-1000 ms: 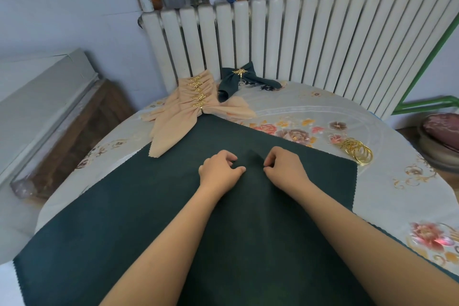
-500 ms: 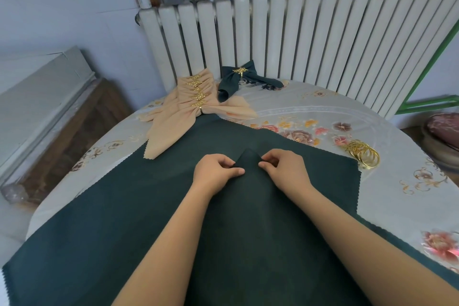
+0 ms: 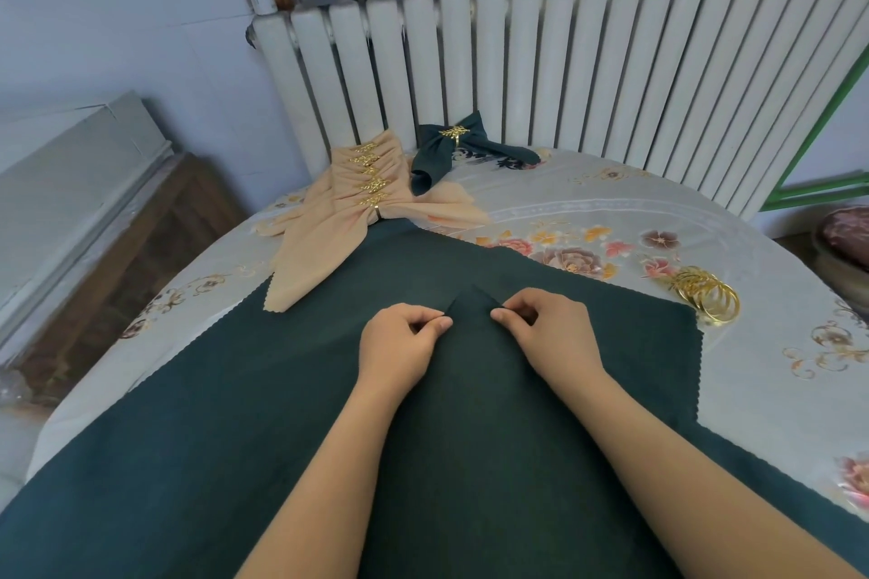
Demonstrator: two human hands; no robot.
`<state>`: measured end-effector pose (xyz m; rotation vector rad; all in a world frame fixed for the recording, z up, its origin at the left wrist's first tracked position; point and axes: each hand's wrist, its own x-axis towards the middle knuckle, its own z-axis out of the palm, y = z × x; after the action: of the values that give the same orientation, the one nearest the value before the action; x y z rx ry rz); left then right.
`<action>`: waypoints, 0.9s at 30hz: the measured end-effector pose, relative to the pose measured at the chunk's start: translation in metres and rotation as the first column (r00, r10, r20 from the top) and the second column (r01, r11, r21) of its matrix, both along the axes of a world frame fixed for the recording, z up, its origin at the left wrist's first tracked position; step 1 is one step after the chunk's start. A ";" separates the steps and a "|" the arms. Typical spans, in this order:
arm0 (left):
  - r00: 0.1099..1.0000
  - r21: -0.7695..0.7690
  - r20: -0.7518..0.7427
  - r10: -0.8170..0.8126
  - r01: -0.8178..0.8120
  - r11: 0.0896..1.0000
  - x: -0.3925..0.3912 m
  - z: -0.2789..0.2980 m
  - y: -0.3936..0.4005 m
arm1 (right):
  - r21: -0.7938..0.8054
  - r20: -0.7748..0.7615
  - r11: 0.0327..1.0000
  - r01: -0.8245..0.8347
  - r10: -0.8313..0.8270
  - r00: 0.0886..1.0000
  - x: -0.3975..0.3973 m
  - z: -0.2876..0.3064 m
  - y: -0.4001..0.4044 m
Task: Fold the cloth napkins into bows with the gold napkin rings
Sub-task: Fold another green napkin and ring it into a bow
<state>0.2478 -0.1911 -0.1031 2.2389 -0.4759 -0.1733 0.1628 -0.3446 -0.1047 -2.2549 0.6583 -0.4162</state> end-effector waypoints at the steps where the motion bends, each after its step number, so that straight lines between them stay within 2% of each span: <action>1: 1.000 0.006 -0.001 -0.004 0.004 1.000 0.000 0.001 -0.001 | -0.002 0.006 1.000 0.001 -0.001 1.000 0.000 0.000 -0.001; 6: 0.999 0.041 -0.026 -0.031 0.032 0.999 0.003 0.006 -0.001 | -0.014 0.015 1.000 -0.019 0.019 1.000 -0.001 0.001 -0.001; 11: 0.996 0.017 0.056 -0.068 0.067 0.998 -0.001 0.002 0.003 | 0.022 0.055 1.000 -0.020 0.018 0.998 -0.002 -0.001 -0.002; 15: 0.991 -0.083 0.070 -0.113 0.119 0.989 0.003 0.002 0.005 | 0.121 0.120 0.988 -0.092 0.077 0.990 -0.003 0.002 -0.007; 17: 0.983 -0.104 0.079 -0.167 0.175 0.979 0.004 0.001 0.007 | 0.113 0.141 0.982 -0.151 0.135 0.981 -0.005 0.004 -0.009; 22: 0.949 0.005 0.107 -0.296 0.297 0.955 0.007 -0.001 0.010 | 0.009 0.054 0.963 -0.269 0.268 0.962 -0.005 0.004 -0.014; 27: 0.945 0.070 0.164 -0.284 0.276 0.959 0.008 -0.004 0.006 | 0.017 0.022 0.966 -0.258 0.258 0.966 -0.002 0.001 -0.013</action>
<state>0.2553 -0.1851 -0.1069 2.2326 -0.8936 -0.1385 0.1608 -0.3574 -0.1036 -2.2765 0.3493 -0.3004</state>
